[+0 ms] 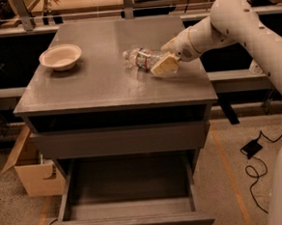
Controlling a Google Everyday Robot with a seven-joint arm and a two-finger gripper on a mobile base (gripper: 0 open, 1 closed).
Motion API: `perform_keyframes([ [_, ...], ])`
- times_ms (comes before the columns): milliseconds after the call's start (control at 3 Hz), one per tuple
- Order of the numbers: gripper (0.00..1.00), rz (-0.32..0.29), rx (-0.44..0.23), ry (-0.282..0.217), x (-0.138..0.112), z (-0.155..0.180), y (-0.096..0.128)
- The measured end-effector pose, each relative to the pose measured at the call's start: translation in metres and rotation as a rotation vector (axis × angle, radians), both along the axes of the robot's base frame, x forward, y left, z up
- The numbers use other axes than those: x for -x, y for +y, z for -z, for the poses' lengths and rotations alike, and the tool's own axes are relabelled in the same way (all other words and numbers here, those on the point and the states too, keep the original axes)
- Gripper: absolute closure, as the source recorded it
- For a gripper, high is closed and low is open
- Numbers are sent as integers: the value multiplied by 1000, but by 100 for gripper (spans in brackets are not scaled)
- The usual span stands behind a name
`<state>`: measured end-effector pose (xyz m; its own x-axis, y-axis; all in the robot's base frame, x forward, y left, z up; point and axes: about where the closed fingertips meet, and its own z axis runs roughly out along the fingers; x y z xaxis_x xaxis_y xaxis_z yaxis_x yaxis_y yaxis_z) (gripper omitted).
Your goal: Pick water bottle from middle drawer and place on counter
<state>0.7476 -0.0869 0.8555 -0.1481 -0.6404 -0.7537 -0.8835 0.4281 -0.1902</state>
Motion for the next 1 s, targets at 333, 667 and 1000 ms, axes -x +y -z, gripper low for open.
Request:
perform_keyframes([
  [333, 0, -2, 0, 2, 0, 1, 1],
  [667, 0, -17, -20, 4, 1, 1, 4],
  [1000, 0, -13, -54, -7, 4, -4, -3],
])
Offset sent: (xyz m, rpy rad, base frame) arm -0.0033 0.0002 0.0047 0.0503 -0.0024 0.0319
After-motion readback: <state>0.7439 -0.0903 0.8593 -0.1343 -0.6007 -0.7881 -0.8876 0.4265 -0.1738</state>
